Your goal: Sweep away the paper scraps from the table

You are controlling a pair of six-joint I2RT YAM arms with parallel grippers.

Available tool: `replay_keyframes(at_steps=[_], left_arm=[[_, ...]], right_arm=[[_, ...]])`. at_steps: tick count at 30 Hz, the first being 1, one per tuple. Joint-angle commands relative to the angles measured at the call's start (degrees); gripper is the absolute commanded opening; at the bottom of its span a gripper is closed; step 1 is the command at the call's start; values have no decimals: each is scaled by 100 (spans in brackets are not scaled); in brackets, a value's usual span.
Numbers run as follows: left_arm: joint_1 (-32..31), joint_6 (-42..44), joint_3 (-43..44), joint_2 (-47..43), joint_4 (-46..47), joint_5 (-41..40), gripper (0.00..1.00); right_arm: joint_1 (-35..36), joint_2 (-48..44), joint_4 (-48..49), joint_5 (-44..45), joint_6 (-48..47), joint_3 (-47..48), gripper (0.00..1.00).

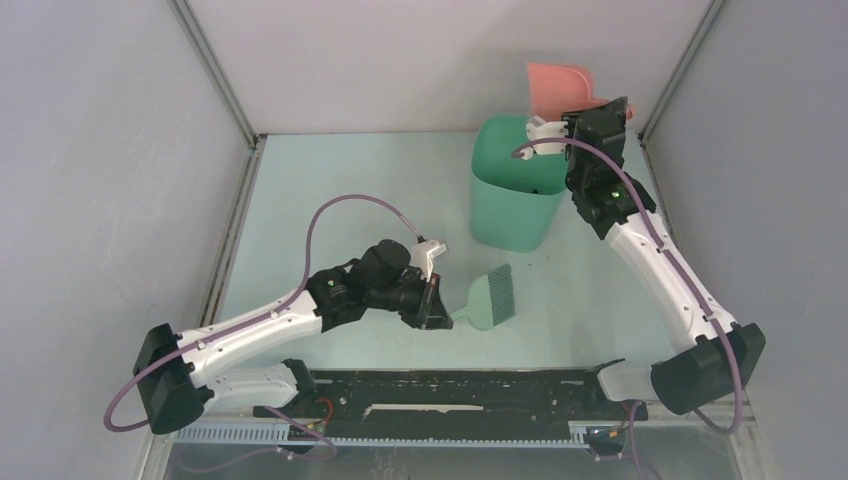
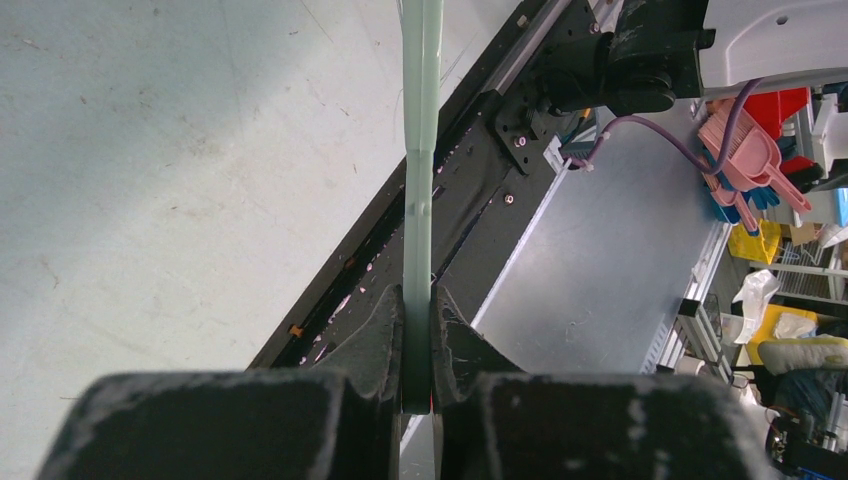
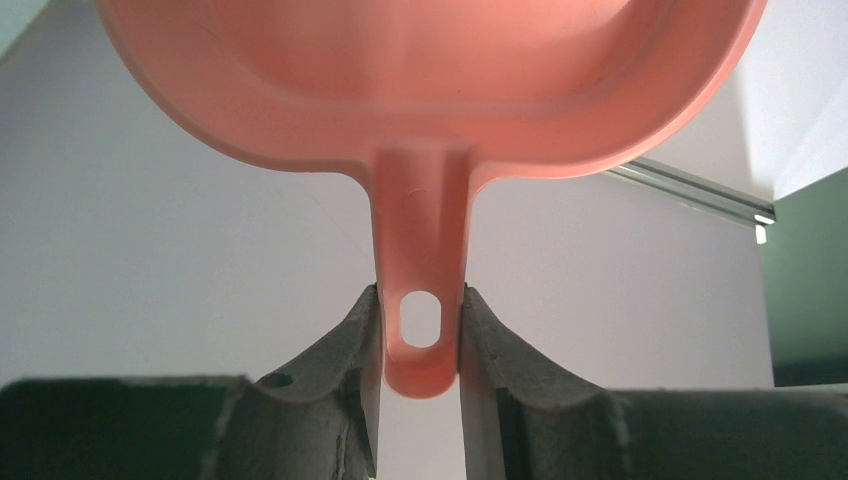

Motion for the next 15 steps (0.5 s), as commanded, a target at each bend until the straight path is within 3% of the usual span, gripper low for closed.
replay_keyframes(at_steps=[1, 7, 11, 13, 15], left_arm=[[16, 71, -5, -101, 241, 60, 0], [23, -43, -12, -124, 259, 35, 0], [27, -239, -118, -178, 421, -27, 0], [26, -323, -157, -133, 489, 11, 0], [49, -421, -165, -63, 486, -54, 0]], right_arm=[[26, -311, 432, 227, -226, 46, 0], [-4, -742, -443, 223, 834, 151, 0], [-103, -942, -3175, -307, 3207, 1129, 0], [-298, -1027, -4800, -1264, 4332, 1820, 0], [-437, -1363, -5741, -2306, 4888, 1741, 0]])
